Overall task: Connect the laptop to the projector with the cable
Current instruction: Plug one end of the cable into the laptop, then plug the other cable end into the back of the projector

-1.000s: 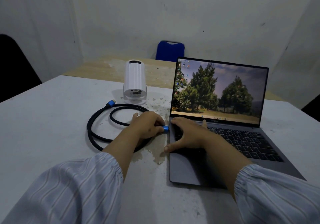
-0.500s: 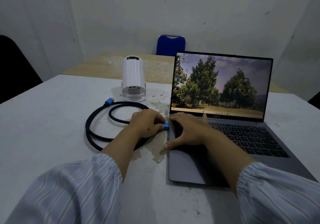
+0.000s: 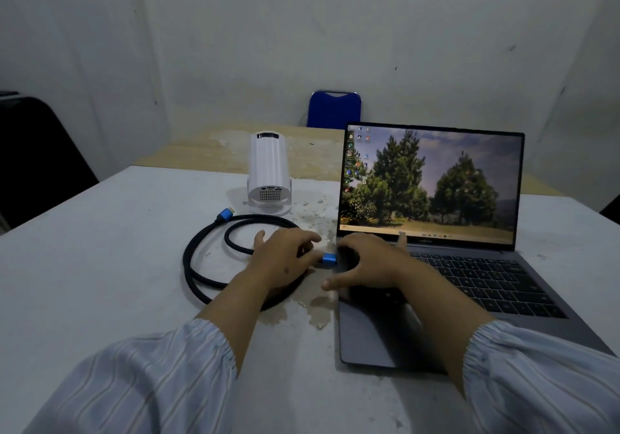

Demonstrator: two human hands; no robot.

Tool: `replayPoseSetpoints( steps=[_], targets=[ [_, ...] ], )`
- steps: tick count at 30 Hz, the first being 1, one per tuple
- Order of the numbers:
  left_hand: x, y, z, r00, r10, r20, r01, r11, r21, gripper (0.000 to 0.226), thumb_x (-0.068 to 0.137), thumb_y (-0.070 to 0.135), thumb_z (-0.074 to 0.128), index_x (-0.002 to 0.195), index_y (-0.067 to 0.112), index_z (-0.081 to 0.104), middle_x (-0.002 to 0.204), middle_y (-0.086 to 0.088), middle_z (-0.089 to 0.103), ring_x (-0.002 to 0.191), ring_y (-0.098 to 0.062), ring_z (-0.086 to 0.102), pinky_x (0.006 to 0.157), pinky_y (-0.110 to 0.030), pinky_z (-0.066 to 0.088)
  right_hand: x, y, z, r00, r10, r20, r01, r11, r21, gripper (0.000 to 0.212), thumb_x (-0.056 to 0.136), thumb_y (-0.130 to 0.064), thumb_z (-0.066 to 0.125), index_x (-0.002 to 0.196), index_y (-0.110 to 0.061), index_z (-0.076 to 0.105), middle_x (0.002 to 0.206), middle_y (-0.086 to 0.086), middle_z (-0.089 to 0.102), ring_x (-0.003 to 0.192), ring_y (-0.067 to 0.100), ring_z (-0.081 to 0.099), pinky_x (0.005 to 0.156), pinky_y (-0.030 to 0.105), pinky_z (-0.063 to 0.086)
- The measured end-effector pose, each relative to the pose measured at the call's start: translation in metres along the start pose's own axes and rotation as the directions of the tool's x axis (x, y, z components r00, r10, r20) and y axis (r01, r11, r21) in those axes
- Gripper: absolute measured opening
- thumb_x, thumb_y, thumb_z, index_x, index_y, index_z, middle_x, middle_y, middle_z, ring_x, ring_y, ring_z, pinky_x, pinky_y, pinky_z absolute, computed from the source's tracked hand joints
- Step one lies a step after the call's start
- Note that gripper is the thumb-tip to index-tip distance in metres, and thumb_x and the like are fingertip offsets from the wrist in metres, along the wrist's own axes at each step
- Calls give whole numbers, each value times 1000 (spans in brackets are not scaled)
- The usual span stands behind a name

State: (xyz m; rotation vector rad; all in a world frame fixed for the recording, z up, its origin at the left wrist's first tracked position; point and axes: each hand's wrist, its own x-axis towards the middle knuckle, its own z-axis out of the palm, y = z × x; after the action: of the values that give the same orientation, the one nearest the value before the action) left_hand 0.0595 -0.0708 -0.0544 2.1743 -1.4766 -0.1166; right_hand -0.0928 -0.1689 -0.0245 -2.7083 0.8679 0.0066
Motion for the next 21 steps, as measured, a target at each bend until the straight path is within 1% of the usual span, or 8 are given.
replayPoseSetpoints(
  steps=[1, 2, 5, 7, 9, 10, 15, 21],
  targets=[
    [0, -4, -3, 1000, -13, -28, 13, 1000, 7, 33, 87, 44, 48, 116, 33, 59, 113, 8, 64, 113, -16, 52, 109, -58, 23, 3, -5, -2, 1000, -1, -20, 0, 1000, -7, 77, 57, -79, 55, 110, -24, 55, 122, -4, 56, 121, 22, 46, 104, 73, -7],
    [0, -10, -9, 997, -34, -62, 36, 999, 26, 31, 88, 42, 46, 115, 34, 60, 118, 8, 62, 117, -17, 51, 109, -58, 23, 8, -10, -4, 999, -7, -37, 7, 1000, -16, 71, 61, -76, 55, 109, -24, 56, 121, -3, 57, 121, 22, 46, 105, 73, -6],
    [0, -33, -27, 974, -140, -178, 159, 982, 98, 31, 89, 38, 45, 117, 33, 60, 128, 6, 58, 123, -18, 48, 107, -55, 29, 24, -30, -7, 994, -44, -96, 42, 999, -25, 67, 74, -65, 54, 127, -23, 48, 140, -2, 47, 130, 23, 40, 109, 68, -2],
    [-2, -51, -38, 942, -253, -222, 277, 957, 85, 32, 89, 33, 48, 119, 29, 60, 130, -1, 55, 122, -24, 47, 103, -52, 36, 34, -46, -6, 986, -105, -129, 111, 993, 39, 58, 79, -56, 57, 125, -20, 51, 137, 1, 50, 125, 25, 45, 111, 60, 18],
    [-5, -67, -47, 897, -373, -236, 394, 918, 50, 34, 90, 27, 48, 122, 24, 58, 128, -8, 53, 120, -30, 46, 96, -49, 41, 46, -62, -3, 975, -174, -139, 192, 974, 124, 51, 81, -45, 60, 121, -14, 55, 130, 7, 55, 115, 26, 51, 101, 47, 40],
    [-6, -74, -50, 876, -422, -232, 440, 897, 31, 35, 90, 24, 48, 124, 20, 57, 127, -11, 52, 118, -32, 47, 92, -47, 43, 51, -70, 1, 971, -194, -138, 214, 965, 154, 50, 82, -41, 61, 122, -12, 54, 130, 9, 55, 114, 26, 52, 97, 42, 44],
    [-2, -90, -56, 812, -538, -226, 530, 842, -98, 33, 89, 12, 48, 120, 5, 55, 123, -17, 58, 111, -33, 54, 90, -40, 46, 78, -97, 23, 971, -196, -134, 227, 935, 273, 52, 84, -33, 61, 129, -10, 49, 139, 7, 48, 125, 22, 46, 100, 33, 40],
    [4, -98, -56, 782, -571, -250, 554, 820, -141, 48, 85, 2, 49, 132, 11, 48, 132, -12, 56, 118, -29, 53, 95, -37, 44, 98, -109, 38, 980, -146, -132, 182, 929, 323, 45, 84, -31, 59, 124, -11, 53, 132, 6, 55, 116, 20, 53, 88, 27, 41]
  ],
)
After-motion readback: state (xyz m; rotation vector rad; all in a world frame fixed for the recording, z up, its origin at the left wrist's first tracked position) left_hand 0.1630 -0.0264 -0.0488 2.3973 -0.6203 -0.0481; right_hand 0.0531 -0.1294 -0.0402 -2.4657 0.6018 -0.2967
